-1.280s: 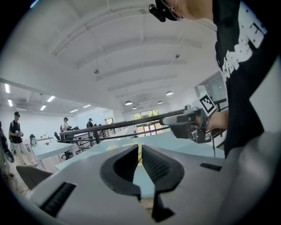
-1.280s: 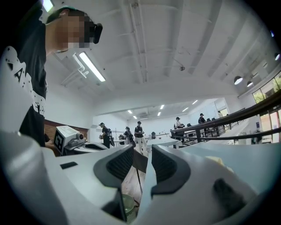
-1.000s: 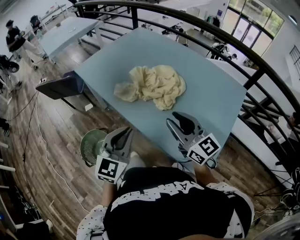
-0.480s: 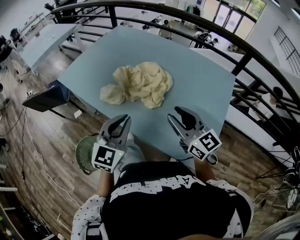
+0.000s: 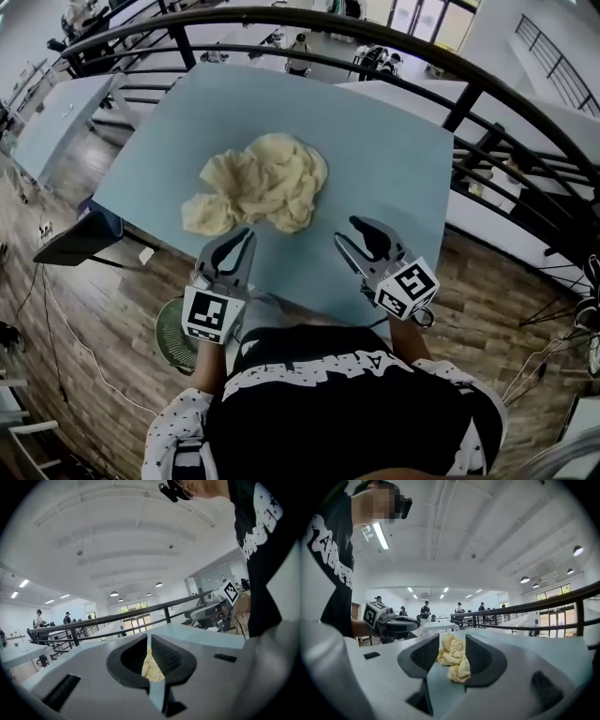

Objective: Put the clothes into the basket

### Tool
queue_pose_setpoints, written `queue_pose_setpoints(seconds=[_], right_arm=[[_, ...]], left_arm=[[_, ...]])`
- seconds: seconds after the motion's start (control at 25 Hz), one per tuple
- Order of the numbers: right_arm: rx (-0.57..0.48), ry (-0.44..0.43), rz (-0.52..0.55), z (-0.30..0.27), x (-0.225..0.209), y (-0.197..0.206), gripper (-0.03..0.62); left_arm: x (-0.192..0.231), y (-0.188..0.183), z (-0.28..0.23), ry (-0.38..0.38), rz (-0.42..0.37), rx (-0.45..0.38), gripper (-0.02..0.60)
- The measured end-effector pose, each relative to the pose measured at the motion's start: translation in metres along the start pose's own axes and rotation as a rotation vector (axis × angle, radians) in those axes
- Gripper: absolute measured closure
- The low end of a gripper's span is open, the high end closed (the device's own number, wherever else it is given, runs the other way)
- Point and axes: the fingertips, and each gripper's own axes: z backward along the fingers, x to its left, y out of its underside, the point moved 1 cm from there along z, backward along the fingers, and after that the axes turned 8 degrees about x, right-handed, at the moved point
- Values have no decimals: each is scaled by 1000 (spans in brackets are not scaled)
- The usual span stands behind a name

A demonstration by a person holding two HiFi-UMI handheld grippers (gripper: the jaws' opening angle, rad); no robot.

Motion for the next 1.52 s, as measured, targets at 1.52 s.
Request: queue_pose_setpoints(seconds=[1.52], right_arm=[[267, 218, -64, -124, -72, 38, 391]], left_arm=[[179, 59, -97, 129, 29, 27, 371]])
